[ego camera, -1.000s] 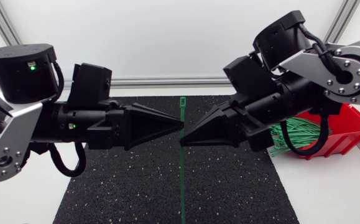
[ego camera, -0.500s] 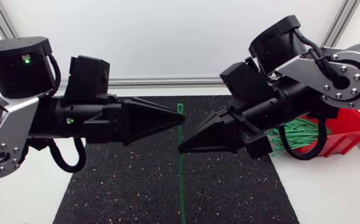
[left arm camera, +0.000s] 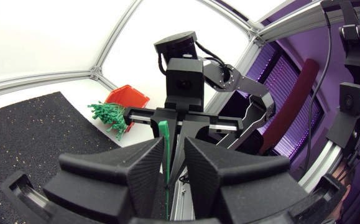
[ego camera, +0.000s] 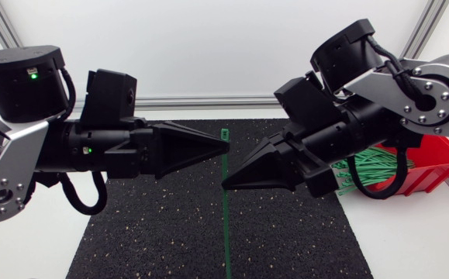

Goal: Take a green cable tie from the red box, thread the tail through the head to close it, then place it in the transparent bin on the left.

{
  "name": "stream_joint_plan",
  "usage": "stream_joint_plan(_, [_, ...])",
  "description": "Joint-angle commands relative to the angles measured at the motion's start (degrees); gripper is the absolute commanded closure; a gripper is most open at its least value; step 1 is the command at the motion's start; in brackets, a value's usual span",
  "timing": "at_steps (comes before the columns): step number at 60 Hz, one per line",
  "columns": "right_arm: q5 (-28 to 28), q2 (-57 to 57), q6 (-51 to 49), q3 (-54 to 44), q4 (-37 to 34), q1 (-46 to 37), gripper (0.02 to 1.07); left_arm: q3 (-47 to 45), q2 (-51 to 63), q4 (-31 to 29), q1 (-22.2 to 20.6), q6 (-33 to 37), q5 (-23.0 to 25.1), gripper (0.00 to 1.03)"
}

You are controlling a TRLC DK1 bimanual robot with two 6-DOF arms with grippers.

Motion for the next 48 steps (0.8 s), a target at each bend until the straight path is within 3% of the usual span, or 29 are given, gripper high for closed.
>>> stream_joint_plan(1, [0.29,-0.94,0.98,-0.93,0.39,-0.56,1.01,0.83,0.33,1.03,-0.07,-1.38,0.01,0.80])
stream_joint_plan(38, [0.29,-1.03,1.25,-1.02,0.48,-0.20,1.01,0.65,0.60,1.03,-0.94,-1.03,-0.78,0.81])
stream_joint_plan(48, [0.38,-1.03,1.25,-0.93,0.48,-0.29,1.01,0.65,1.21,1.03,-1.21,-0.85,-1.05,0.89])
